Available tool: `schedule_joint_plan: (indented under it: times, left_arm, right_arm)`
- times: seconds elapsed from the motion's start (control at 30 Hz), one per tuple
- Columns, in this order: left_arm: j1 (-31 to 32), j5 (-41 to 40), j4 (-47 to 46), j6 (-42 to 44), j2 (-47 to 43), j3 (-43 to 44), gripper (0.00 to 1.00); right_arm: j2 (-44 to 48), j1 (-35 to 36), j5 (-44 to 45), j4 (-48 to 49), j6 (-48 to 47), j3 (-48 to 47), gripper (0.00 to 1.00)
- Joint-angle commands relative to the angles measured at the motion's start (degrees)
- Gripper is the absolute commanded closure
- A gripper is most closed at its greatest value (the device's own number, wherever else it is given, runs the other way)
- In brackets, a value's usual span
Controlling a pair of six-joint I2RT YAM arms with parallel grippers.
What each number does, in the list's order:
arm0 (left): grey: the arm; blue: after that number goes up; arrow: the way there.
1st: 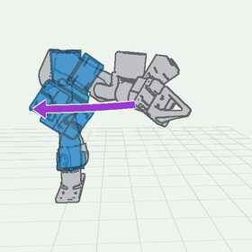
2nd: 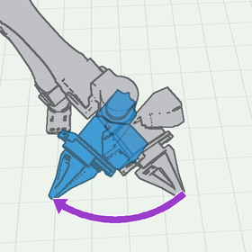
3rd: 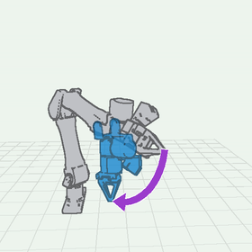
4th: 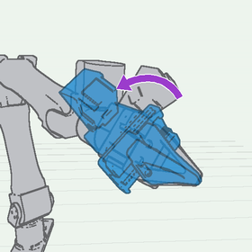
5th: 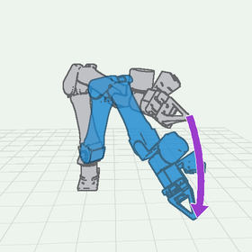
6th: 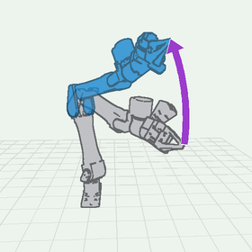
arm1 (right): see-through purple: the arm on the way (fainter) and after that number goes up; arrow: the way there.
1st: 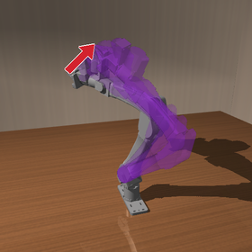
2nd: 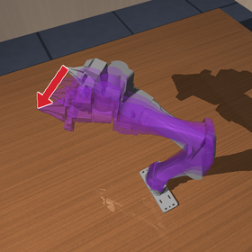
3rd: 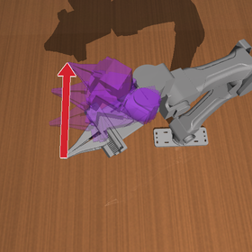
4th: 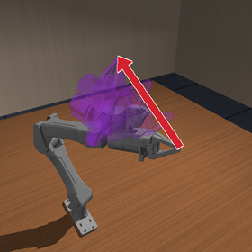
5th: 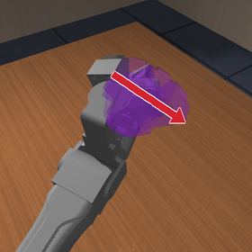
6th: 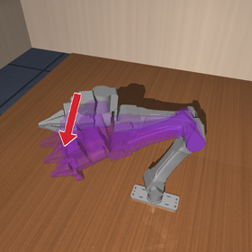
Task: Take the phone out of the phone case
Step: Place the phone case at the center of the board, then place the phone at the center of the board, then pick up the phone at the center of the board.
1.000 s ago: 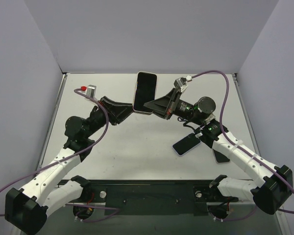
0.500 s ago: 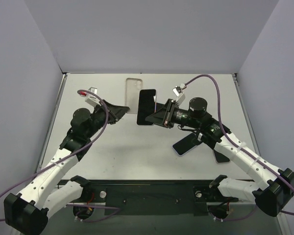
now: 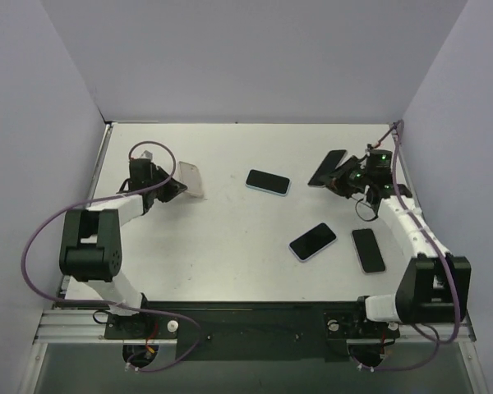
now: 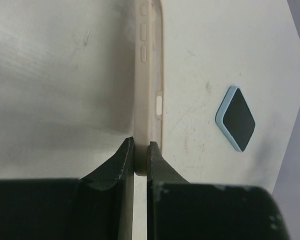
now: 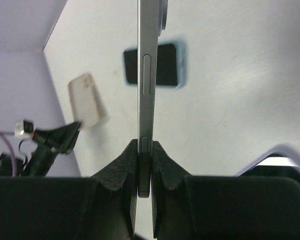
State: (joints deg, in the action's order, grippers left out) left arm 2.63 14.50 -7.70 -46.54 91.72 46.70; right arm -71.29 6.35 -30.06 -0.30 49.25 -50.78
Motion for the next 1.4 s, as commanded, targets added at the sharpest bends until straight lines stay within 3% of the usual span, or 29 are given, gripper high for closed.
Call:
schedule_joint_plan:
  times: [0.0, 0.07, 0.1, 0.17, 0.2, 0.3, 0.43, 0.47, 0.6, 0.67, 0.73, 0.83, 0.87, 0.93, 1.03, 1.13, 1.37]
  left_arm:
    - [-2.4, 6.1, 3.5, 7.0, 9.5, 14.4, 1.0]
    - [-2.3, 2.0, 14.5, 11.4, 14.1, 22.7, 1.0]
    - [-2.3, 0.7, 16.5, 12.4, 15.1, 23.9, 0.84]
    - [-2.3, -3.7, 20.9, 14.5, 14.5, 25.0, 0.26]
    - [-2.3, -7.1, 22.2, 15.0, 13.7, 24.2, 0.19]
    - [-1.0, -14.0, 23.2, 15.3, 6.7, 21.8, 0.16]
    - [5.0, -24.3, 22.2, 18.6, -1.0, 20.6, 0.13]
    - [6.6, -24.2, 21.2, 19.6, -1.9, 20.7, 0.13]
    - [12.0, -12.2, 10.3, 18.6, -2.4, 18.6, 0.14]
    - [13.7, -8.4, 5.9, 15.9, 0.3, 19.0, 0.16]
    - [16.0, -5.7, 2.7, 13.7, 3.5, 19.8, 0.16]
    - [17.8, -4.0, -0.3, 9.9, 8.9, 21.3, 0.16]
    - [18.4, -4.0, -0.7, 9.3, 10.0, 22.3, 0.16]
    - [19.2, -3.5, -2.7, 8.0, 14.2, 23.7, 0.16]
    - [19.5, 0.2, -8.3, 2.7, 18.7, 25.8, 0.13]
    - [19.5, 1.8, -15.0, -3.3, 23.8, 25.7, 0.12]
    - [20.2, 0.4, -16.7, -6.0, 30.9, 29.5, 0.11]
  right_arm:
    - [-17.7, -12.5, -0.6, 1.3, -6.7, -9.4, 1.0]
    - [-26.2, -15.4, -3.2, -1.4, -8.2, -15.6, 1.0]
    - [-28.2, -16.0, -3.9, -1.9, -8.6, -19.4, 1.0]
    - [-32.7, -18.2, -3.9, -2.3, -9.3, -22.3, 1.0]
    - [-34.9, -19.1, -2.5, -3.3, -9.9, -23.4, 1.0]
    - [-38.9, -20.8, -2.5, -8.8, -13.8, -28.5, 1.0]
    - [-41.7, -21.7, -0.2, -15.3, -18.2, -31.2, 0.84]
    - [-41.7, -21.9, 1.0, -16.0, -18.9, -31.3, 0.76]
    - [-41.7, -22.9, 8.0, -20.3, -23.0, -31.9, 0.62]
    - [-41.9, -22.9, 12.1, -23.3, -24.9, -33.6, 0.58]
    - [-40.4, -22.1, 18.9, -26.9, -26.3, -34.7, 0.45]
    - [-37.3, -20.1, 32.5, -30.7, -27.5, -36.0, 0.4]
    - [-35.3, -19.4, 33.4, -30.8, -28.1, -36.1, 0.39]
    - [-34.1, -15.8, 32.0, -30.1, -28.7, -36.9, 0.37]
    - [-36.6, -8.8, 15.1, -23.8, -25.4, -36.9, 0.36]
    - [-39.4, -3.4, 5.9, -13.2, -18.3, -35.4, 0.3]
    - [-46.1, 2.7, 1.9, -4.2, -12.3, -33.3, 0.3]
